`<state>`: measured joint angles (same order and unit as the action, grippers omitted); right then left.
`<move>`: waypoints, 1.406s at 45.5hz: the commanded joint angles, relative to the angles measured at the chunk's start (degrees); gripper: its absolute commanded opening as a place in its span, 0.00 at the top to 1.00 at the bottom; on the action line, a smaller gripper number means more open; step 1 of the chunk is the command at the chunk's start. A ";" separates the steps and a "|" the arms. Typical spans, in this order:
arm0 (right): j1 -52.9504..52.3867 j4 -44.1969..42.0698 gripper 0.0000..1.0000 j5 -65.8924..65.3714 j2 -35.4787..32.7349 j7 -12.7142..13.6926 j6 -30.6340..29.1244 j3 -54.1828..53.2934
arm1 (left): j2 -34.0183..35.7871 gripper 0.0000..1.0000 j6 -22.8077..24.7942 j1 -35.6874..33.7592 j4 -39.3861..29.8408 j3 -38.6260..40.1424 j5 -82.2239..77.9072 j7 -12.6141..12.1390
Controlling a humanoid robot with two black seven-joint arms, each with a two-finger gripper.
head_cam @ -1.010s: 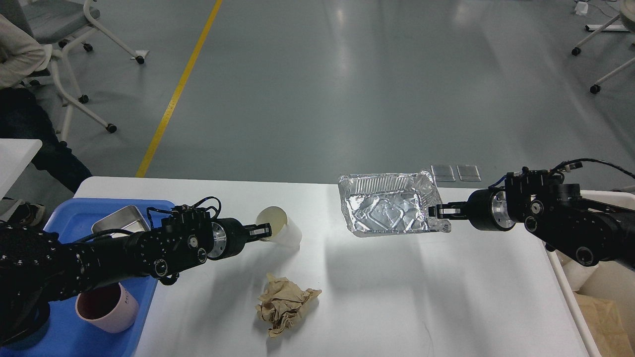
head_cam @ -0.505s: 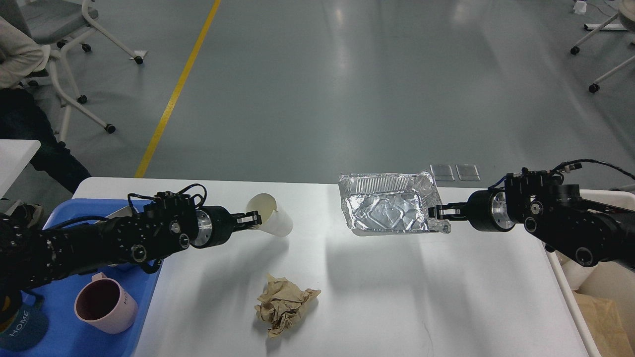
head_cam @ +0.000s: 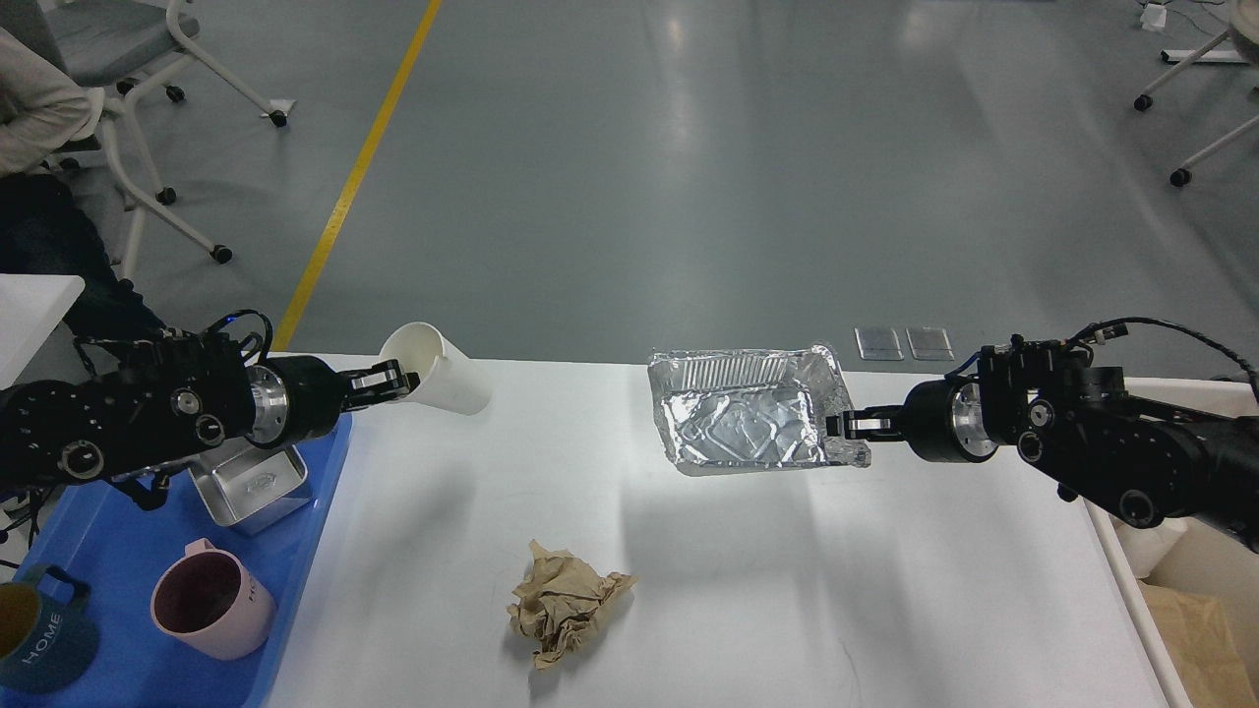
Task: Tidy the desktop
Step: 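Grasp the paper cup with the left gripper and lift it, then carry the paper cup over the held foil tray and lower it in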
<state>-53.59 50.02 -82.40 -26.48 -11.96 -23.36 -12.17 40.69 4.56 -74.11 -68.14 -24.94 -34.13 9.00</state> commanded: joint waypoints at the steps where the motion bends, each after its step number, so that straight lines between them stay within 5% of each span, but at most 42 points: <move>1: -1.78 -0.54 1.00 0.14 2.83 0.01 -0.02 2.94 | 1.14 1.00 0.01 -3.49 -3.05 -0.19 1.08 -0.91; 16: -5.56 -2.91 1.00 0.58 8.01 0.01 -0.19 8.04 | -0.26 0.99 0.36 -12.63 -7.36 -0.90 4.33 -2.50; 32: -5.82 -5.02 1.00 0.58 11.09 0.01 -0.19 8.48 | -9.75 0.98 1.68 -17.82 -6.66 -5.20 5.38 -3.73; 49: -5.91 -4.93 1.00 0.58 10.83 0.01 -0.19 8.39 | -31.81 0.97 -0.87 -14.40 4.76 -12.59 12.41 -4.43; 64: -5.91 -4.84 1.00 0.58 10.48 0.01 -0.19 8.39 | -33.84 0.97 -1.04 -13.69 7.49 -14.17 13.21 -4.69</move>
<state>-59.50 45.21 -81.78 -16.01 -11.95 -23.56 -3.78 6.93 3.69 -87.76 -60.91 -37.80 -21.10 4.39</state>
